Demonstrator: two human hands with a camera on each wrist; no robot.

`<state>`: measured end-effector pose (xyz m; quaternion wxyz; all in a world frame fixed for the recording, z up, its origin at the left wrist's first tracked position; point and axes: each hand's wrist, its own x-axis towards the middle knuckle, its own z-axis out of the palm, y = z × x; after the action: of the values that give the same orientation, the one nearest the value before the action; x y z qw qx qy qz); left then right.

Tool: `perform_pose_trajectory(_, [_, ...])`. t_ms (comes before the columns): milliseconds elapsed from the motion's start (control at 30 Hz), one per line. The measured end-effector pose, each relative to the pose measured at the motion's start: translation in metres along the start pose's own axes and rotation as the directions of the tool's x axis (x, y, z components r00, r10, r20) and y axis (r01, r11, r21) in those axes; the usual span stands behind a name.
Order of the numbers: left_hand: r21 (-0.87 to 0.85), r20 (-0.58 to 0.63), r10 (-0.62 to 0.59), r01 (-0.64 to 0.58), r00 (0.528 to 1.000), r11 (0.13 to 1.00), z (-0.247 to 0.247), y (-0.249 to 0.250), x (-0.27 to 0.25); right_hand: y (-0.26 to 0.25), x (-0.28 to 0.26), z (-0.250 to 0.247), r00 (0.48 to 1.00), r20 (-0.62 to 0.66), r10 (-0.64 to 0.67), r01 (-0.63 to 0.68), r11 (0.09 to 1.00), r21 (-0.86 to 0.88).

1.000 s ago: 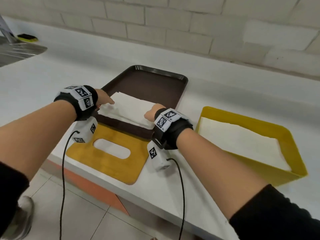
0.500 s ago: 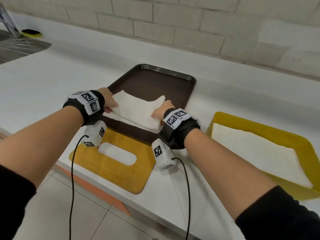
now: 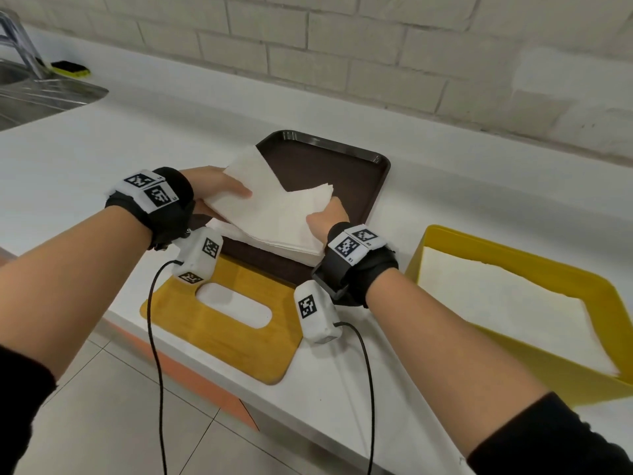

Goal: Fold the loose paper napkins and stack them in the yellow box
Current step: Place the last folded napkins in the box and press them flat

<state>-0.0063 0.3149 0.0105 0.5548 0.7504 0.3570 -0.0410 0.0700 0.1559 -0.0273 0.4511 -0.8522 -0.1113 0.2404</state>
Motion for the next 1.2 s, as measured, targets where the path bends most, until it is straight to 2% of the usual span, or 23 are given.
perform_pose_trajectory(100, [-0.06,0.057,0.038,-0.034,0.998,0.998,0.003,0.009,-0.013,0.007,0.001,-0.002,0.999,-0.014,0.034,-0.033,0.999,0.018])
perform_pose_trajectory(200, [-0.051,0.085,0.126,-0.122,0.988,0.991,0.006,0.018,-0.022,0.011,-0.002,-0.002,0.998,-0.048,0.042,-0.041,0.999,0.02])
perform_pose_trajectory(267, [0.021,0.099,0.184,-0.187,0.978,0.982,0.008,0.024,-0.027,0.012,-0.005,-0.004,0.992,-0.124,-0.002,-0.005,0.998,-0.058])
perform_pose_trajectory(333, [0.111,0.118,0.227,-0.24,0.967,0.964,0.011,0.03,-0.033,0.011,-0.009,-0.007,0.981,-0.164,-0.099,0.086,0.993,-0.087])
perform_pose_trajectory(433, [0.203,0.136,0.297,-0.32,0.945,0.925,0.015,0.04,-0.041,0.001,-0.012,-0.015,0.972,-0.043,-0.232,0.232,0.973,-0.024])
perform_pose_trajectory(533, [0.219,0.1,0.371,-0.384,0.923,0.897,0.011,0.044,-0.047,-0.009,-0.017,-0.027,0.953,0.089,-0.291,0.289,0.957,0.03])
perform_pose_trajectory(667, [0.091,-0.057,0.468,-0.463,0.882,0.882,0.003,0.041,-0.058,-0.018,-0.033,-0.053,0.896,0.068,-0.439,0.436,0.898,0.054])
perform_pose_trajectory(767, [-0.122,-0.128,0.484,-0.499,0.865,0.858,0.003,0.035,-0.072,-0.028,-0.054,-0.073,0.834,0.102,-0.542,0.551,0.827,-0.112])
perform_pose_trajectory(933, [-0.319,-0.143,0.508,-0.526,0.849,0.789,0.023,0.019,-0.103,-0.032,-0.091,-0.11,0.788,0.232,-0.57,0.611,0.677,-0.41])
perform_pose_trajectory(1033, [-0.316,-0.138,0.53,-0.544,0.837,0.777,0.045,0.007,-0.121,-0.024,-0.113,-0.132,0.781,0.253,-0.57,0.606,0.596,-0.527])
perform_pose_trajectory(1133, [-0.227,-0.173,0.546,-0.572,0.82,0.788,0.068,-0.007,-0.134,-0.008,-0.139,-0.15,0.803,0.254,-0.54,0.571,0.57,-0.591])
perform_pose_trajectory(1200, [-0.241,-0.188,0.545,-0.576,0.817,0.781,0.086,-0.017,-0.14,0.005,-0.155,-0.158,0.815,0.256,-0.519,0.552,0.563,-0.615])
